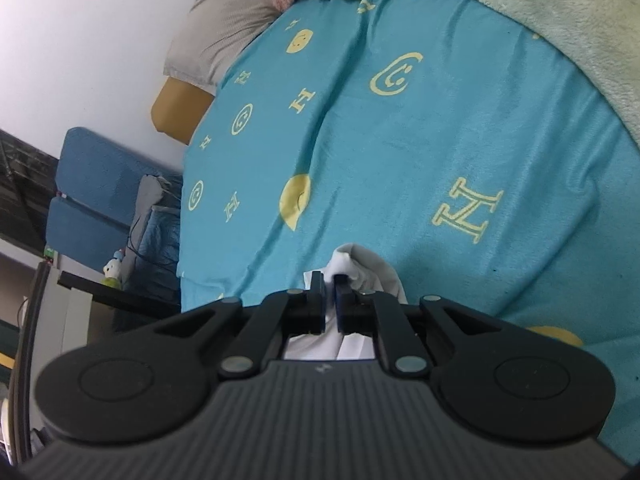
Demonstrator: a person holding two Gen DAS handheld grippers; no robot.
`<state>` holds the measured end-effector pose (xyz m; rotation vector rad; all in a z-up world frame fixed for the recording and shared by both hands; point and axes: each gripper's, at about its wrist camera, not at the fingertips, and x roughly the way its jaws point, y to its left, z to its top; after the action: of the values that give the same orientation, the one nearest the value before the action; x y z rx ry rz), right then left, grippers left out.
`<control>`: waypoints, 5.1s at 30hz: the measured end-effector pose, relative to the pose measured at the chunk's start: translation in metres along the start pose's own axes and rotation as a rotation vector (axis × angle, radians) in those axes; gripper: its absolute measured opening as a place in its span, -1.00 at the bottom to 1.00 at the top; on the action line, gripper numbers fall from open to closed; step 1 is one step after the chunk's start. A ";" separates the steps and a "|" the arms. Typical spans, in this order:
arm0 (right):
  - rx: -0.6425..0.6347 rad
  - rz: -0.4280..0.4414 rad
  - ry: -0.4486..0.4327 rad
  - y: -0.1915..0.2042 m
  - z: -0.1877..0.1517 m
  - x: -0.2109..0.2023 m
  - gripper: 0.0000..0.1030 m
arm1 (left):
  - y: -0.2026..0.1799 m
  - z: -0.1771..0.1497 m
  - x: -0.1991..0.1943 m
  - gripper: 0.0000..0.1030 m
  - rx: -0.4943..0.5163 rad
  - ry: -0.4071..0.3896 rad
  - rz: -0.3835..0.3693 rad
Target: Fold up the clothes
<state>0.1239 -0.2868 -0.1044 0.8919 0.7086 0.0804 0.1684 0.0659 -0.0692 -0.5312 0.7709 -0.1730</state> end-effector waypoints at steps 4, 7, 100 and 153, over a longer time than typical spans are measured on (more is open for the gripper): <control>-0.053 0.018 0.001 0.009 -0.001 0.001 0.64 | -0.019 -0.011 -0.010 0.16 0.126 -0.028 -0.009; -0.093 0.032 0.002 0.015 -0.002 0.002 0.62 | -0.034 -0.019 -0.018 0.56 0.220 -0.049 -0.016; 0.459 0.080 0.057 -0.032 -0.098 -0.015 0.06 | 0.062 -0.095 -0.033 -0.68 -0.555 0.058 -0.339; -0.060 -0.295 -0.678 -0.098 0.231 -0.303 -0.59 | -0.503 -0.109 0.089 -0.62 0.191 0.188 -0.728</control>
<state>0.0061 -0.6133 0.0814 0.6862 0.1926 -0.4449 0.1765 -0.4372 0.0707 -0.5999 0.7050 -0.9730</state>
